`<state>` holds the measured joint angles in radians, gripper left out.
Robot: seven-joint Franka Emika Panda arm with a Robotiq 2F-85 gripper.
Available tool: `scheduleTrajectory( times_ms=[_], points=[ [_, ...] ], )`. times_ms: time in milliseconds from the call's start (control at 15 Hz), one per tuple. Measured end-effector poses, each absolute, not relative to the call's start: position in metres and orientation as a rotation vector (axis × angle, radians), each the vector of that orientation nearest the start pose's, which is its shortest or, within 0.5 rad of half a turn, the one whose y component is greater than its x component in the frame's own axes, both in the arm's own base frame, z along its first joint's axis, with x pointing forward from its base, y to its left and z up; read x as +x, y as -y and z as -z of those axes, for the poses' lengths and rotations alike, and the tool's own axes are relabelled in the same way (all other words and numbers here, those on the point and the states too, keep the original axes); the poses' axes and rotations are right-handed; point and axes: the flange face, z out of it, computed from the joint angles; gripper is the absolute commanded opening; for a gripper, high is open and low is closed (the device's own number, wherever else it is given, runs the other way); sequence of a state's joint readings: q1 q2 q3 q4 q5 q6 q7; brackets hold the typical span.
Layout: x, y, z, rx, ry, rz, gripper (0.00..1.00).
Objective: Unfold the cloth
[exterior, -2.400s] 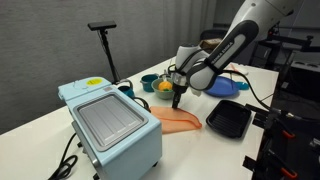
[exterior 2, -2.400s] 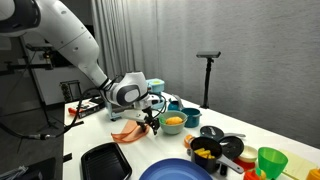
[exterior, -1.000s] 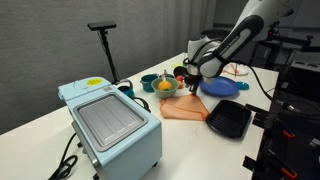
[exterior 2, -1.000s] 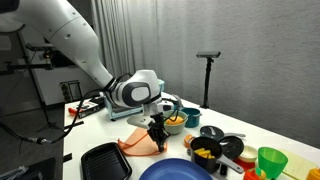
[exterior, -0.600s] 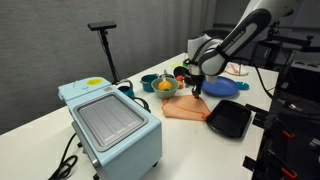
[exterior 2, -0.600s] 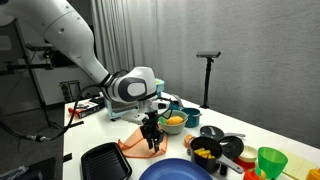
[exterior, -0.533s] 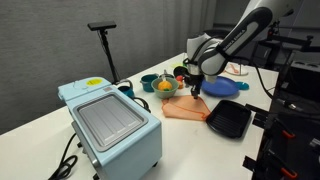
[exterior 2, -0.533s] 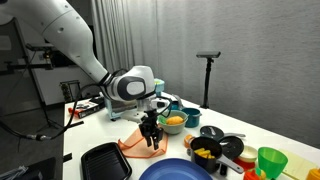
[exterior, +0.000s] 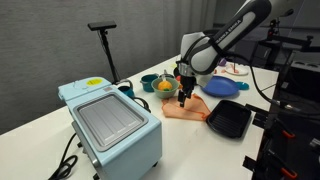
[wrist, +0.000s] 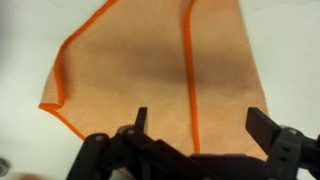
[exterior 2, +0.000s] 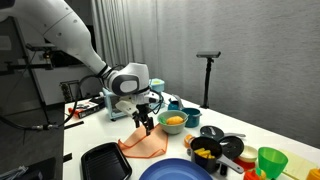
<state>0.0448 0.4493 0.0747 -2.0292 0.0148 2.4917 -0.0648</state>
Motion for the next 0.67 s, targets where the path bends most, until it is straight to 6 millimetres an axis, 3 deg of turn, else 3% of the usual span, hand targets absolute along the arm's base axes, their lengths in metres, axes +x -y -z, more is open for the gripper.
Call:
scheduleTrajectory(
  times_ms=[533, 600, 667],
  points=[
    [0.633, -0.078, -0.223, -3.026, 0.187, 0.101, 1.00],
    [0.636, -0.080, -0.219, -3.016, 0.179, 0.097, 0.96],
    [0.638, -0.082, -0.215, -3.006, 0.173, 0.092, 0.84]
  ],
)
